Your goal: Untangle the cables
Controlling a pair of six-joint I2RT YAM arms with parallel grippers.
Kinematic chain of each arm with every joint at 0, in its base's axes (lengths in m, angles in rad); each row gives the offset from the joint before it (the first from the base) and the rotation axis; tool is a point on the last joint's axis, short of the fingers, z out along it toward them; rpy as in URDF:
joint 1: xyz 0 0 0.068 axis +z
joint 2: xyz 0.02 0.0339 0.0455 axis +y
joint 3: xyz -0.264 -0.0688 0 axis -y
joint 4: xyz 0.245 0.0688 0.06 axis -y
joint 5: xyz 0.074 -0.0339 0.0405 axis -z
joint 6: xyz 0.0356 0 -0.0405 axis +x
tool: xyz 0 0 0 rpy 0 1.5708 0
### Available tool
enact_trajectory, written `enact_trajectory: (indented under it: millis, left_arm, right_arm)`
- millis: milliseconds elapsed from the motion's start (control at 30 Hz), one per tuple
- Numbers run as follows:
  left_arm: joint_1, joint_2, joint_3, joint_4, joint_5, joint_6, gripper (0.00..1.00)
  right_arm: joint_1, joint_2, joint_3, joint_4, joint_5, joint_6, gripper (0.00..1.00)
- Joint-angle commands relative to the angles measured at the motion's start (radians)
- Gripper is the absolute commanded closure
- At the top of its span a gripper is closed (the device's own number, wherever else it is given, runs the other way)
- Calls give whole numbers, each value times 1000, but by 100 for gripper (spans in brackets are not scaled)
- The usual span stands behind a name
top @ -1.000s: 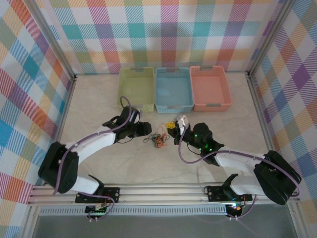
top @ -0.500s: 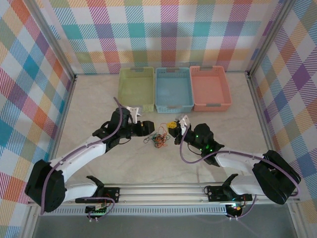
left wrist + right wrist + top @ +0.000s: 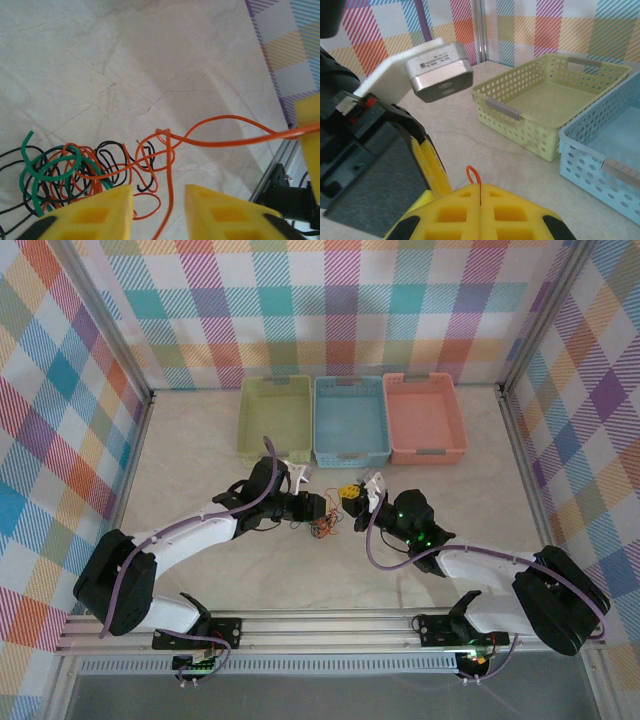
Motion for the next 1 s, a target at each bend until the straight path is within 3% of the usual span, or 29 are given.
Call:
enact_trajectory:
  millis: [0, 167, 500, 967]
  left_arm:
    - [-11, 7, 31, -37, -18, 32, 79]
    - [-11, -17, 31, -64, -79, 37, 100]
    - [-10, -237, -34, -136, -378, 13, 100]
    - [-9, -524, -117, -148, -557, 3, 100]
  right_arm:
    - [-8, -31, -7, 39, -16, 9, 100]
    - [-9, -39, -9, 32, -3, 6, 100]
    - [-23, -85, -38, -4, 245, -2, 100]
    - [-57, -129, -64, -42, 410, 32, 100]
